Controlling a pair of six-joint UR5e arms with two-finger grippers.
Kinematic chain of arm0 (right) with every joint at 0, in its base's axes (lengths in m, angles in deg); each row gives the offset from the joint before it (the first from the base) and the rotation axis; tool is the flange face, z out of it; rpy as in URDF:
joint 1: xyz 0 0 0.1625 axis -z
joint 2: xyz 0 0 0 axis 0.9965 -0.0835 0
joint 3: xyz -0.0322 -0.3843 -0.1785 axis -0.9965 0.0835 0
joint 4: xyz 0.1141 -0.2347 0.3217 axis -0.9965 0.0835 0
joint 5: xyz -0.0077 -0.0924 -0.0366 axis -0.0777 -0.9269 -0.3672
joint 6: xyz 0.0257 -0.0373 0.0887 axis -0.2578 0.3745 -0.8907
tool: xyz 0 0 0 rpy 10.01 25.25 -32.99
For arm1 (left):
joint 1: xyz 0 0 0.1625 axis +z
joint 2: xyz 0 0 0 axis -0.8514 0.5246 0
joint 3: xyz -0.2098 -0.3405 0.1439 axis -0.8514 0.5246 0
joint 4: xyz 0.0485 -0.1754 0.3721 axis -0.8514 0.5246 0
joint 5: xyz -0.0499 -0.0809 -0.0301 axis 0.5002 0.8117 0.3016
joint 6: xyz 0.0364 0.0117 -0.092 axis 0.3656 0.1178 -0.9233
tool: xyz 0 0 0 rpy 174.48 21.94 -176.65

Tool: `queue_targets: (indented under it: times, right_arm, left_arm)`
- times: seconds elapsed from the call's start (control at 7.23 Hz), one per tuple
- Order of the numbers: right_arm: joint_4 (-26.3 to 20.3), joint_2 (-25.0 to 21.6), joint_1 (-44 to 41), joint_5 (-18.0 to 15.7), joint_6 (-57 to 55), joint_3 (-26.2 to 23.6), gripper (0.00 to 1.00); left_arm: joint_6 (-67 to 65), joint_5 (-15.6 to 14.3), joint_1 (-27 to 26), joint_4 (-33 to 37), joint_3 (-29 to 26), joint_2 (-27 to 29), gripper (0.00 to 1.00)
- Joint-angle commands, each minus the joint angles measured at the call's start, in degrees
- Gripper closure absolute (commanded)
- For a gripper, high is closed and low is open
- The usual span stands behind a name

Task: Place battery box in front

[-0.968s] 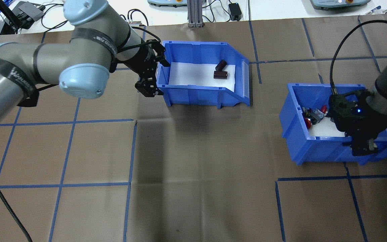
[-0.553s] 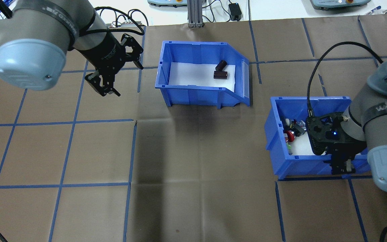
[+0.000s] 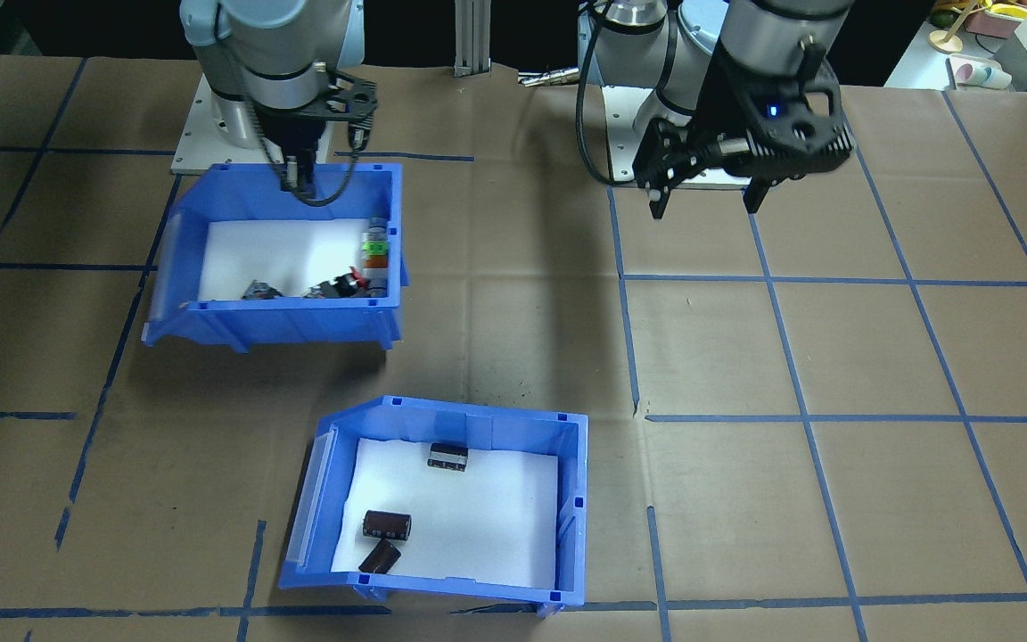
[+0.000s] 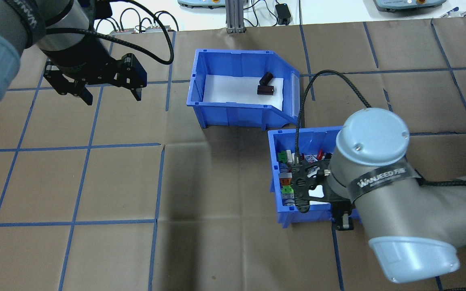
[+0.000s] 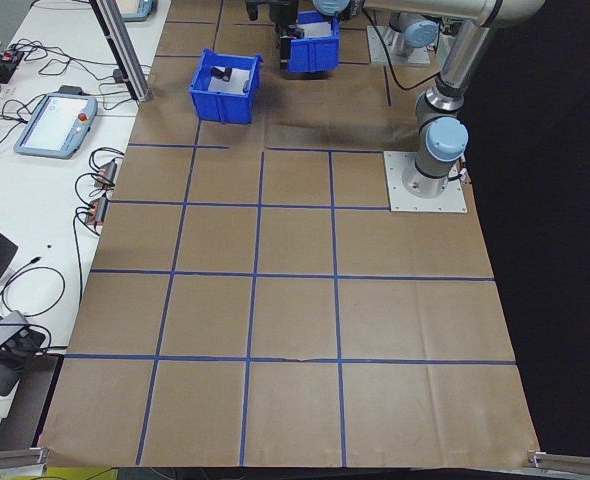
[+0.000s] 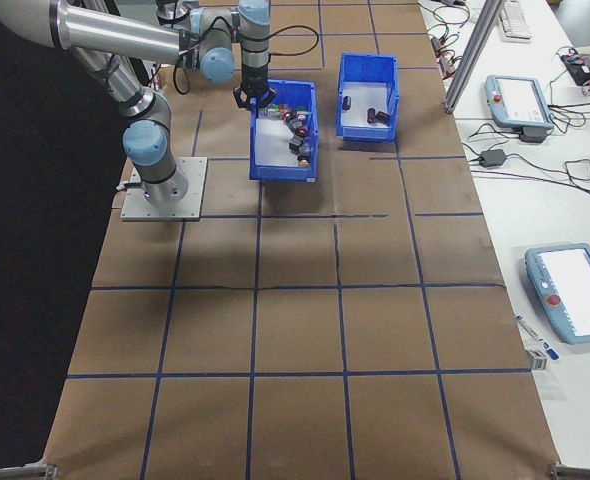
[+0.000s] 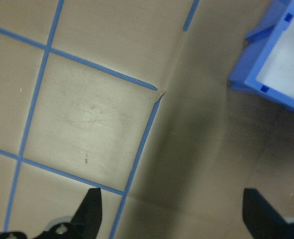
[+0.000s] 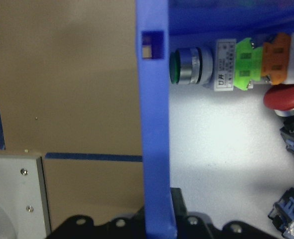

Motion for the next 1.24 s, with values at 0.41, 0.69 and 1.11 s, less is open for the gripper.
queue_targets:
  times: [0.41, 0.69, 1.11]
  right_arm:
    - [13.2, 11.5, -18.2, 0.1, -19.7, 3.3, 0.98]
    - [13.4, 13.5, -18.9, 0.1, -21.9, 3.3, 0.95]
    - [13.0, 13.2, -18.9, -0.1, -21.8, 3.5, 0.0]
  left_arm:
    - [6.1, -0.3, 0.0, -4.0, 2.6, -1.9, 0.0]
    - [5.7, -0.2, 0.0, -4.1, 3.5, -2.4, 0.0]
    - [6.1, -0.4, 0.1, -5.3, 4.4, -2.6, 0.0]
